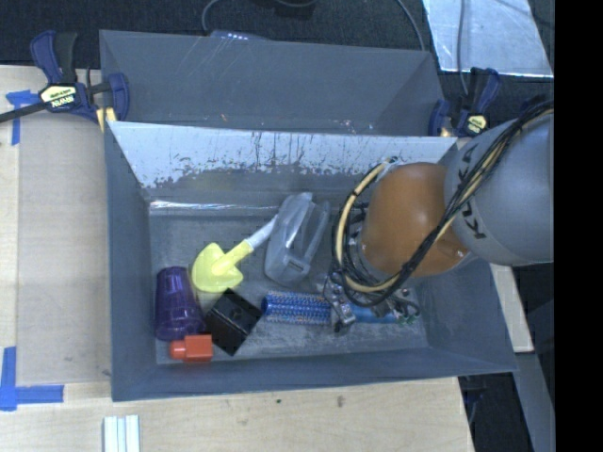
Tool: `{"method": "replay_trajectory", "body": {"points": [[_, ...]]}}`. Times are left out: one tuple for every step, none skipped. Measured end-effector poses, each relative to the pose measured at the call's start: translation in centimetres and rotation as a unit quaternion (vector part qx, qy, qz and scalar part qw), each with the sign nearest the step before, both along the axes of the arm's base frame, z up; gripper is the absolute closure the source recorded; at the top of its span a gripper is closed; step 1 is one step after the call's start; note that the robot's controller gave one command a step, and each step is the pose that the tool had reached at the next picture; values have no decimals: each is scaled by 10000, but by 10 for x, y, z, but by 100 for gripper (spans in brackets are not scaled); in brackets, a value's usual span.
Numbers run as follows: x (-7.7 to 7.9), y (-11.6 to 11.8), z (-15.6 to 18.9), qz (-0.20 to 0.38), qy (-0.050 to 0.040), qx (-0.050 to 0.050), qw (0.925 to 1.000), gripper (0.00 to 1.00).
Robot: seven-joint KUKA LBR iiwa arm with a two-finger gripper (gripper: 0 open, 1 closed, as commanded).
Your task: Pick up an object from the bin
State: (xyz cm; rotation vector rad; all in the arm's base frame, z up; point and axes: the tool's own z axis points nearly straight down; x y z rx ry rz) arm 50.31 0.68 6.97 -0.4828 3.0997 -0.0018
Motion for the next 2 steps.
{"method": "replay_trajectory", "body": {"points": [[22, 16, 0, -337, 15, -6, 9994, 100], [22, 16, 0, -336, 15, -6, 9994, 100]]}}
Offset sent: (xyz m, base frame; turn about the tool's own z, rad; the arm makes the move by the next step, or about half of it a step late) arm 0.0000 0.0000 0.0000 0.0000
